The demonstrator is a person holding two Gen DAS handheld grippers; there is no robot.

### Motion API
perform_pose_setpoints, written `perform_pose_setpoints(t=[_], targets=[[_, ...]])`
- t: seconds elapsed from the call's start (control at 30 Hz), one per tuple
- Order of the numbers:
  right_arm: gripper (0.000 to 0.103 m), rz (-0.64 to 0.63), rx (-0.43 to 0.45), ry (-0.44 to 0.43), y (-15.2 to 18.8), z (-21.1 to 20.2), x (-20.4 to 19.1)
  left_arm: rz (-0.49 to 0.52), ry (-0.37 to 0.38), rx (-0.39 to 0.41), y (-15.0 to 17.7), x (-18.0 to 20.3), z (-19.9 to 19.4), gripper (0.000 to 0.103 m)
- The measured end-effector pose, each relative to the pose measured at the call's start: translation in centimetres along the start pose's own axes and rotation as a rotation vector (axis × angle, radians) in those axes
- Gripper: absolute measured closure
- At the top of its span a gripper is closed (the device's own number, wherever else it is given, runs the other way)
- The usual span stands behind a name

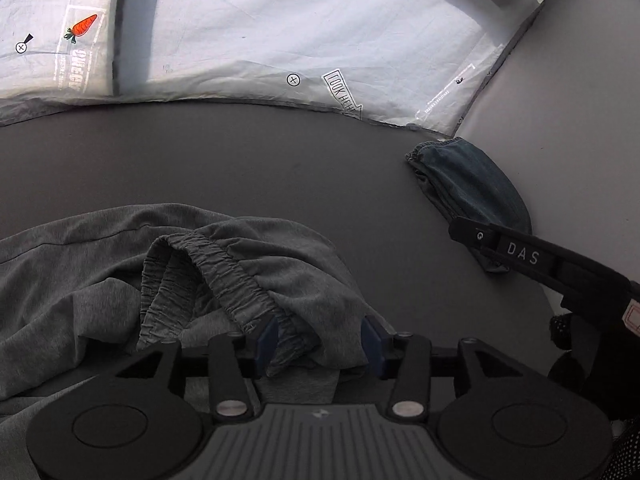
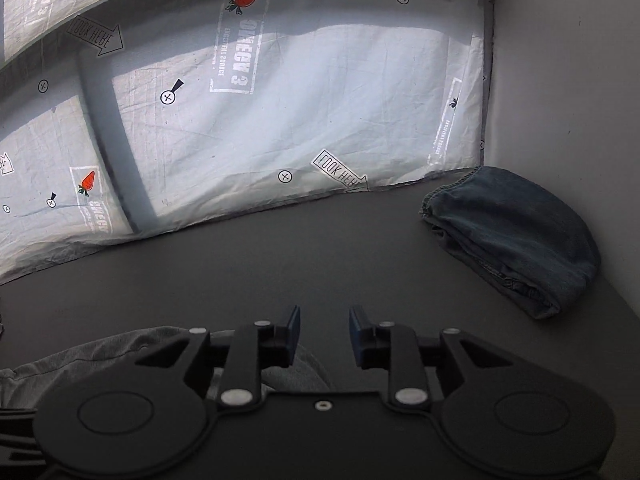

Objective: Fold clothes

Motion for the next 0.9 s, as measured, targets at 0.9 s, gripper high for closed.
perform_pose_setpoints(t=[0.9], targets=[[0.061, -0.327, -0.247, 0.023, 4.9, 13.0, -19.9, -0.458, -0.55, -0.047, 1.8, -37.1, -5.3, 0.043]])
Point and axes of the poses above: each gripper's, at about its wrist camera, not at the fingertips, and z roughly the way its jaws point, x to its right, y to its underside, the point moved 7 cm from there along z, roughly the way its jaws point, and after that the axes turned 9 degrees about -x, right-handed, at the moved point
